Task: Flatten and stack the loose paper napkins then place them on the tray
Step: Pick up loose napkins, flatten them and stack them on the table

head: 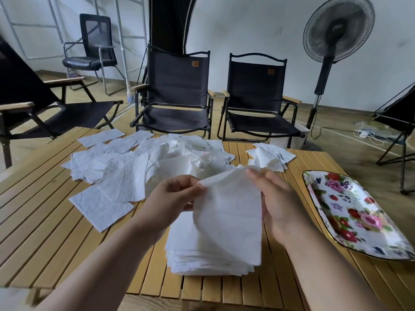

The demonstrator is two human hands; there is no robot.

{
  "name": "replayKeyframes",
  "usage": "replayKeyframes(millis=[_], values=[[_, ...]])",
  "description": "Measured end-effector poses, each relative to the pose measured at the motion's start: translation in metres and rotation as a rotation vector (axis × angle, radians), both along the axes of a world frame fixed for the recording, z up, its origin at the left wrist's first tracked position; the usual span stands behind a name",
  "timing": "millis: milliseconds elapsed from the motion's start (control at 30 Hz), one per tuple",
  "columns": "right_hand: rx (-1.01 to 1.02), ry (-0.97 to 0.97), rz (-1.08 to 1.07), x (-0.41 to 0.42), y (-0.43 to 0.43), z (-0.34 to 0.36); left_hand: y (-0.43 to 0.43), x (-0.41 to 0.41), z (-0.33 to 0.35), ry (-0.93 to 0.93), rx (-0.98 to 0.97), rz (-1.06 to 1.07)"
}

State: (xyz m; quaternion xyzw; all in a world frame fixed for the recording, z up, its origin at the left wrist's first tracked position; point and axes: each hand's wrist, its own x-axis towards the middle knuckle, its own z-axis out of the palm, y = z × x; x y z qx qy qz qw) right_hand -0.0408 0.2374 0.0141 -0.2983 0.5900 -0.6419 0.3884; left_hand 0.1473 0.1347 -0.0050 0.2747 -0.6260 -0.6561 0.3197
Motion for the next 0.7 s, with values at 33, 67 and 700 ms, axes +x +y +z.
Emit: replayKeyframes(millis=[33,67,700], values=[[0.072,-0.030,0.075,-0.001,0.000,-0.002,0.001,0.001,0.001,-0.005,0.053,0.027],[0.124,-0.028,0.148,-0.003,0.001,-0.004,0.001,0.002,0.000,-0.013,0.108,0.053],[0.037,0.319,0.137,0.000,-0.005,-0.016,-0.001,0.004,-0.002,-0.075,0.134,0.270]])
